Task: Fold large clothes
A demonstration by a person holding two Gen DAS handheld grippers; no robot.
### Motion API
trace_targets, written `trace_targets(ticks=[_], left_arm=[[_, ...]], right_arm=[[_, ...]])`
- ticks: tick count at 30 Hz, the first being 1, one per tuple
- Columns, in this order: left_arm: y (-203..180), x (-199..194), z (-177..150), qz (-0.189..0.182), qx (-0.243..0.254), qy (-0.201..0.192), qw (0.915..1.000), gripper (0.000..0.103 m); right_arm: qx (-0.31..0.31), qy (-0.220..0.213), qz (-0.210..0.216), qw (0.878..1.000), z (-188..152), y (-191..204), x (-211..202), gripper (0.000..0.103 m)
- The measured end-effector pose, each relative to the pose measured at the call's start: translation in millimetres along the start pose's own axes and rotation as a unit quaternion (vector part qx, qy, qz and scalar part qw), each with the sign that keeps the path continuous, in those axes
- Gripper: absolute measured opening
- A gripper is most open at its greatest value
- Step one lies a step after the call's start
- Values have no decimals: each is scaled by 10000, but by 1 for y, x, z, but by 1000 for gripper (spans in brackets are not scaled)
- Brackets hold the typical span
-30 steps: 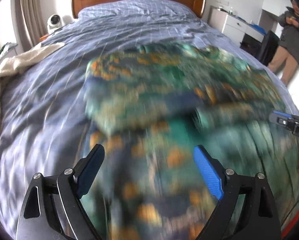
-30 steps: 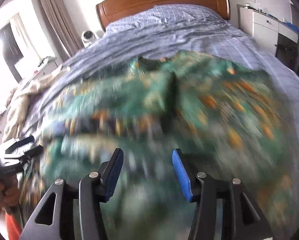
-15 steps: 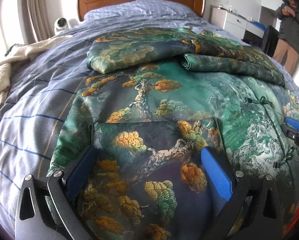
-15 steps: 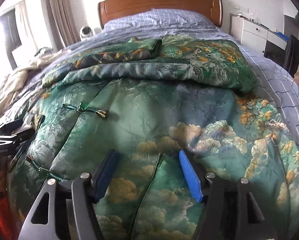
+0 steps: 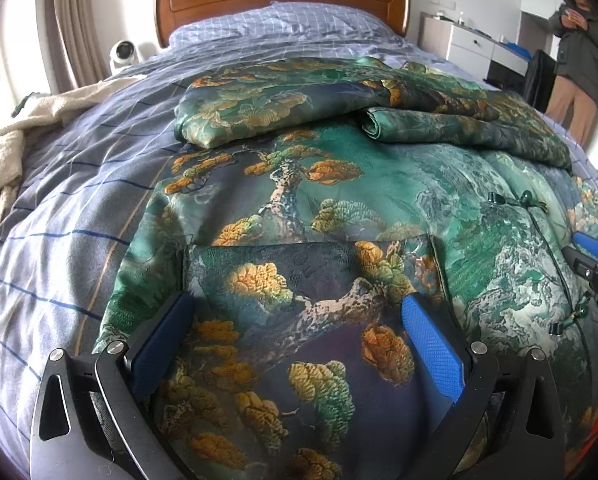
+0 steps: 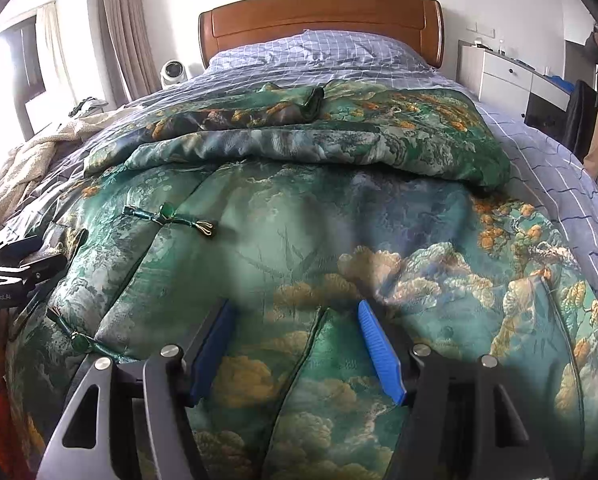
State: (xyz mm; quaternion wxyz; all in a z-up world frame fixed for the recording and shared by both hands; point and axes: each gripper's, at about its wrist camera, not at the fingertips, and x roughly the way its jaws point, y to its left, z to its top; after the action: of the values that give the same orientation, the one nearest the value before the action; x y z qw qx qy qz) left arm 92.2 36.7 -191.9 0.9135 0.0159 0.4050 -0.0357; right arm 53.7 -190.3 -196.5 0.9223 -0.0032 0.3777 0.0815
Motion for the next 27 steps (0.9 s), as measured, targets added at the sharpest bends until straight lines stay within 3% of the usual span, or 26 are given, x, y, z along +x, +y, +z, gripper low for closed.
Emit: trace_targets(ticks=[10, 15, 22, 27], left_arm=[[0, 0, 5, 25, 22, 149, 9999, 102], [6, -12, 12, -15, -16, 351, 9994, 102], [16, -39, 18, -96, -280, 370, 9989, 102], [23, -49, 21, -33, -413, 307, 9987, 102]], right_arm=[[-23, 126, -133, 9998, 3, 7, 1, 66], [108, 894, -532, 9945, 28, 16, -9, 66], [79, 945, -1051, 9899, 42, 24, -40, 66], [12, 934, -1186, 9885, 43, 22, -48, 66]])
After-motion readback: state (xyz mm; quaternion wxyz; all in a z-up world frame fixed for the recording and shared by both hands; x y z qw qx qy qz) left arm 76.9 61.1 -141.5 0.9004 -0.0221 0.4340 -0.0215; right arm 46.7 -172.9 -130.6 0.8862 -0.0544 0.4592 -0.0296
